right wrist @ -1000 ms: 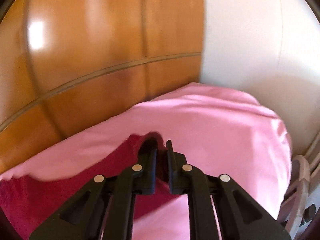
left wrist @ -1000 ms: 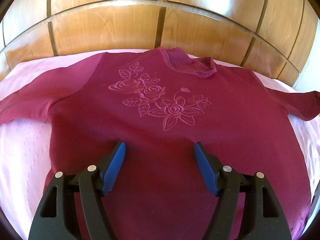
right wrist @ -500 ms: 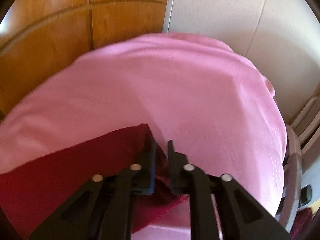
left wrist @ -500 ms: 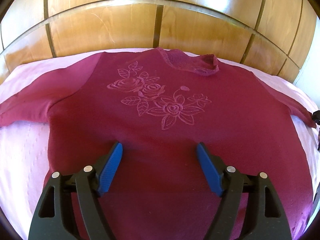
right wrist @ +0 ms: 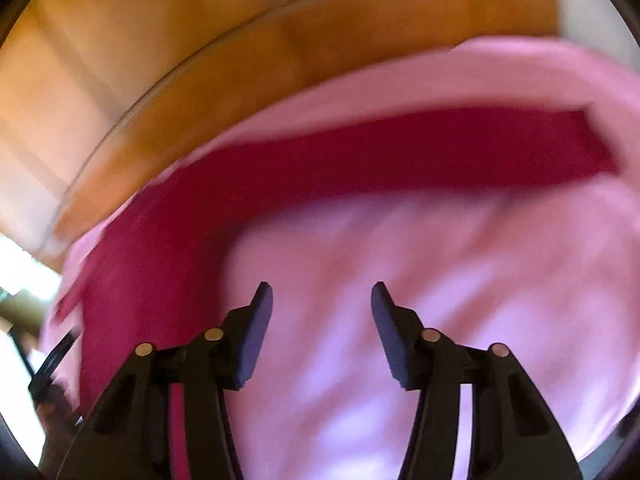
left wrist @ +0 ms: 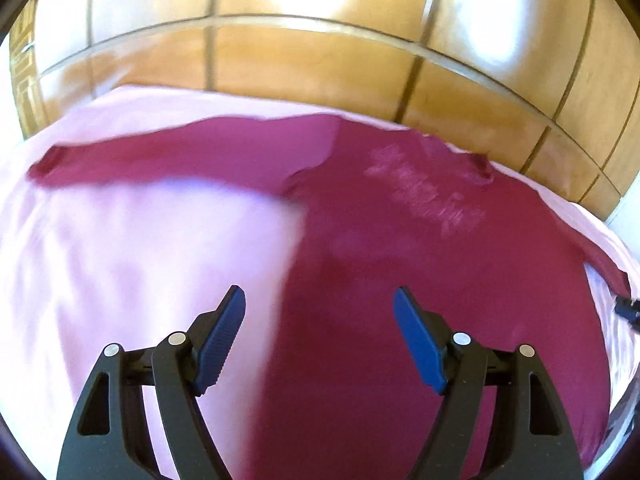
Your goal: Fold small clothes
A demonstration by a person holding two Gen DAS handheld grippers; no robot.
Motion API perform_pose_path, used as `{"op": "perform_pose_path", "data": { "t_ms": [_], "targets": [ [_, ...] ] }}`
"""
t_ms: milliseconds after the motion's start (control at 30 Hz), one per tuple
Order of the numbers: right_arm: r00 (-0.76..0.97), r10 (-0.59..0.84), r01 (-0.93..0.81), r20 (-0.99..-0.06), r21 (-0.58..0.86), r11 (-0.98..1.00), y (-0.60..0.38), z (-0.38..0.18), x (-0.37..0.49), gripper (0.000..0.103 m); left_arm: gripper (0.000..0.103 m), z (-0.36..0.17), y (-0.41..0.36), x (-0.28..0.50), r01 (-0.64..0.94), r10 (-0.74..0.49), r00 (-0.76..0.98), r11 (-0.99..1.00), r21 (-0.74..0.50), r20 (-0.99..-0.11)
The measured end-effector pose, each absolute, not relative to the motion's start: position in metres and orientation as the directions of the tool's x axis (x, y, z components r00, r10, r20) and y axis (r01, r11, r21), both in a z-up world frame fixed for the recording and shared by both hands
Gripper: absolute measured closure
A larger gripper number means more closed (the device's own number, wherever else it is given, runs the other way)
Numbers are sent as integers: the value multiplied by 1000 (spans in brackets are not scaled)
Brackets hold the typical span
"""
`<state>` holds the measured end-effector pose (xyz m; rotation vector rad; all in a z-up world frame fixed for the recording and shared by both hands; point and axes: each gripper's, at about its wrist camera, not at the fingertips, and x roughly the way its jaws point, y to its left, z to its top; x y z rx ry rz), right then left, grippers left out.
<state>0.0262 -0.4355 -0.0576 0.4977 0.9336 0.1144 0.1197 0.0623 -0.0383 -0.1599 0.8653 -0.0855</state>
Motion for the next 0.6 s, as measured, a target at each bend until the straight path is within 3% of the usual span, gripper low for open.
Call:
{"op": "perform_pose_path", "data": {
  "t_ms": [133, 200, 267, 333, 367, 500, 600],
  "targets": [
    [532, 380, 39, -757, 470, 882, -386, -69, -11, 58, 34, -48, 91, 83, 13, -177, 603, 977, -212, -778],
    [523, 360, 30, -773, 439, 898, -371, -70, -32, 59, 45, -58, 96, 63, 23, -198, 568, 974, -225, -799],
    [508, 356, 27, -784, 428, 903, -366, -72, -44, 66, 52, -62, 94, 45, 39, -196, 576, 976, -212, -794],
    [492, 334, 4, -804, 386, 922, -376, -71, -38, 92, 75, -63, 91, 36, 70, -209, 581, 976, -208, -787],
    [489, 322, -9, -811, 364, 931, -383, -69, -35, 94, 95, -61, 88, 33, 86, -223, 580, 973, -213, -783],
    [543, 246, -44, -803, 265, 963, -383, -39, -36, 96, 99, -49, 76, 21, 139, -202, 600, 979, -148, -774],
    [484, 216, -54, -848, 217, 975, -391, -55, -33, 96, 99, -57, 80, 13, 146, -200, 562, 979, -142, -803]
  ]
}}
